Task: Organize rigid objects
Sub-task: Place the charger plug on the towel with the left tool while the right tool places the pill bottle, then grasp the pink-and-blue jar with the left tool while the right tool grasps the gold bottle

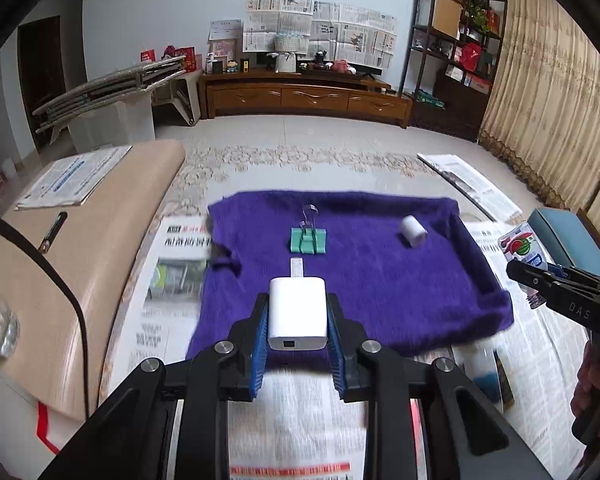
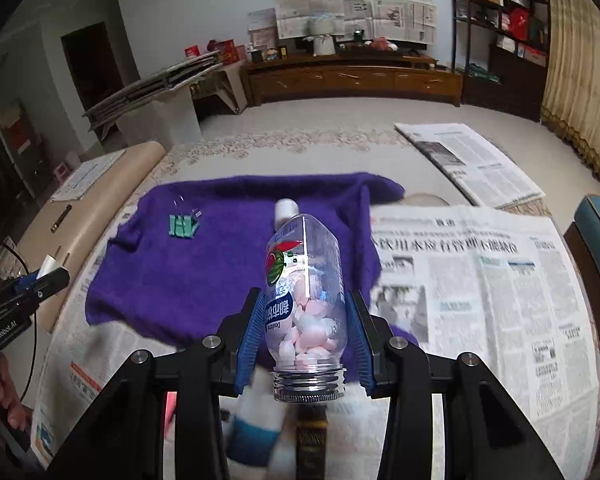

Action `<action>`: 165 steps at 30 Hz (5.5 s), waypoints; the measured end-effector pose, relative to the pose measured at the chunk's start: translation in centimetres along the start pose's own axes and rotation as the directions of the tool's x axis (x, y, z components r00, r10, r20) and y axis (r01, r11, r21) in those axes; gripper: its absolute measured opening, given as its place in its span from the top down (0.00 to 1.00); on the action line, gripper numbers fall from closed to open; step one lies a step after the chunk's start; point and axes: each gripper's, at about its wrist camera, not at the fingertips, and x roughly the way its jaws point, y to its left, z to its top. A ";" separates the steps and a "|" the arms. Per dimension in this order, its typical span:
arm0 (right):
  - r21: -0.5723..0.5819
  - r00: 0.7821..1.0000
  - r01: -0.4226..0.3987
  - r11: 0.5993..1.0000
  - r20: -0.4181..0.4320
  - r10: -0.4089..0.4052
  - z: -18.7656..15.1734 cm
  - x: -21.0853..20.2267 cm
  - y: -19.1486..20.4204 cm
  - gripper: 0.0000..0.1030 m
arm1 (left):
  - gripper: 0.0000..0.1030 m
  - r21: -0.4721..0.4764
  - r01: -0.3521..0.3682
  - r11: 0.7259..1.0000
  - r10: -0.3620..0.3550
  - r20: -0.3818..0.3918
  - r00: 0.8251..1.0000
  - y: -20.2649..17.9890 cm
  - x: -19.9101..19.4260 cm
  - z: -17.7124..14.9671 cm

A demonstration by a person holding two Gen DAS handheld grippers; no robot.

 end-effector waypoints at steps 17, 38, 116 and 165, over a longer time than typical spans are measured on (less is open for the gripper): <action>-0.026 0.990 0.073 0.997 -0.119 -0.075 4.6 10.0 -0.7 0.61 | 0.76 -0.020 -0.017 1.000 0.016 -0.075 0.997 0.7 10.0 2.8; -0.145 0.979 0.086 0.986 -0.169 -0.111 3.3 14.1 0.0 0.60 | 0.73 0.083 -0.030 0.996 0.043 -0.169 0.985 0.0 14.7 1.0; -0.018 0.990 0.015 1.000 -0.143 -0.017 -11.3 0.0 -3.9 0.11 | 0.63 0.165 0.075 0.983 -0.058 -0.110 0.992 -5.4 5.7 -9.7; -0.084 0.993 0.089 0.993 -0.069 -0.094 -10.3 -1.3 -0.5 0.78 | 0.64 0.126 0.068 0.990 -0.055 -0.097 0.994 -3.5 2.7 -8.3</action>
